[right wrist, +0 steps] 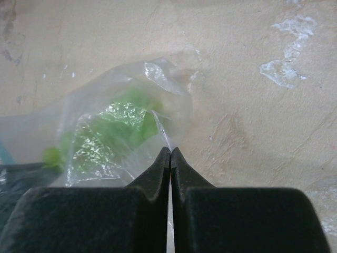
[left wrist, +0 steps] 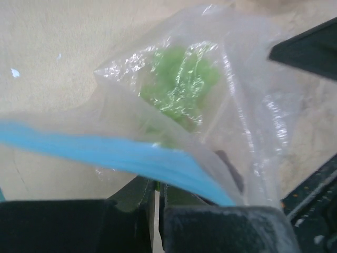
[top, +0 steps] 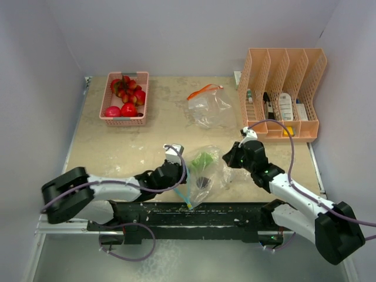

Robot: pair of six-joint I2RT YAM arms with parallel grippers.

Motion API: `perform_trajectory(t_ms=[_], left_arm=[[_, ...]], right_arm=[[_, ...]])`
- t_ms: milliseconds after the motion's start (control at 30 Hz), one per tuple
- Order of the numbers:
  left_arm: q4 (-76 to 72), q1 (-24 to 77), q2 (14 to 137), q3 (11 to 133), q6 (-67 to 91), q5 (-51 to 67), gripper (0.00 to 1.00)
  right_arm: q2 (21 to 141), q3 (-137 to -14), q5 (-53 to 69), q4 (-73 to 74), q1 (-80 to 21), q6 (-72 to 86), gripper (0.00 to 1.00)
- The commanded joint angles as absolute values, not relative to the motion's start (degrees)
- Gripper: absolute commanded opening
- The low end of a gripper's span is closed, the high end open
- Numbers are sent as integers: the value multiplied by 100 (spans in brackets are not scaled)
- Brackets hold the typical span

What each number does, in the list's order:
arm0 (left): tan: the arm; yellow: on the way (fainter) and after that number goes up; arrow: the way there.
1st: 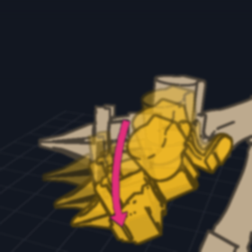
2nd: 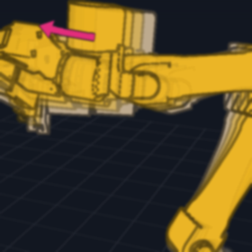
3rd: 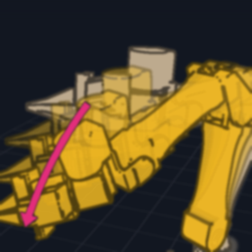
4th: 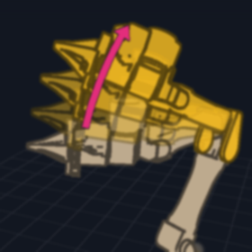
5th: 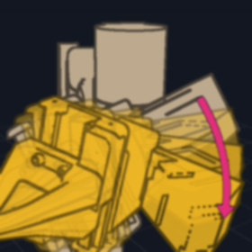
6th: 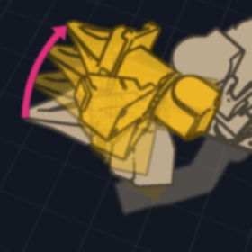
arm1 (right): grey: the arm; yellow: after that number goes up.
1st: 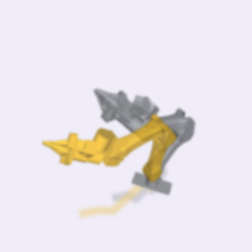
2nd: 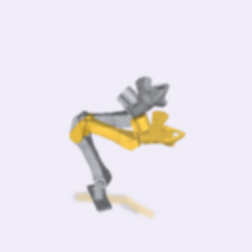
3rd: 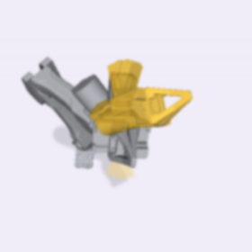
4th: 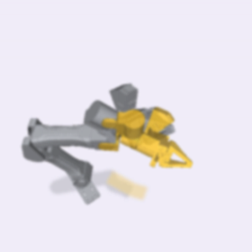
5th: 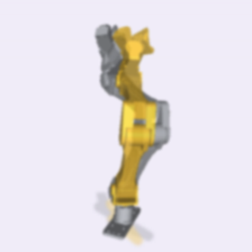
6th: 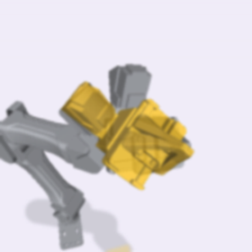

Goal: Open the zip-top bag and remove the fake food
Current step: Pick up the fake fruit from the zipper food storage bag, then place the fake fruit in the bin.

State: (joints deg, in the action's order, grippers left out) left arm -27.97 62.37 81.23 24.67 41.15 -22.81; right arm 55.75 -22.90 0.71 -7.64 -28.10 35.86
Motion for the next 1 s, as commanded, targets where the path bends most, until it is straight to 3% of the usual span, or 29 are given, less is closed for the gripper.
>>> perform_trajectory(t_ms=[0,300,567,767,967], left_arm=[[-2041,6235,6706,2487,4095,-2303,1],[1086,6231,4095,2947,4356,-2548,1],[3537,6231,3884,4651,4216,-3742,6],[3727,5997,4604,5682,3320,-4699,9],[1968,5083,5125,5877,2106,-4451,8]], right_arm=[[5876,-2466,-262,-934,-2779,3504,0],[6753,-2891,-190,-1237,-2659,3558,0],[7040,-2957,-9,-1462,-2549,3538,0],[6891,-2861,26,-1485,-2543,3561,0],[6787,-2841,141,-1509,-2540,3526,0]])
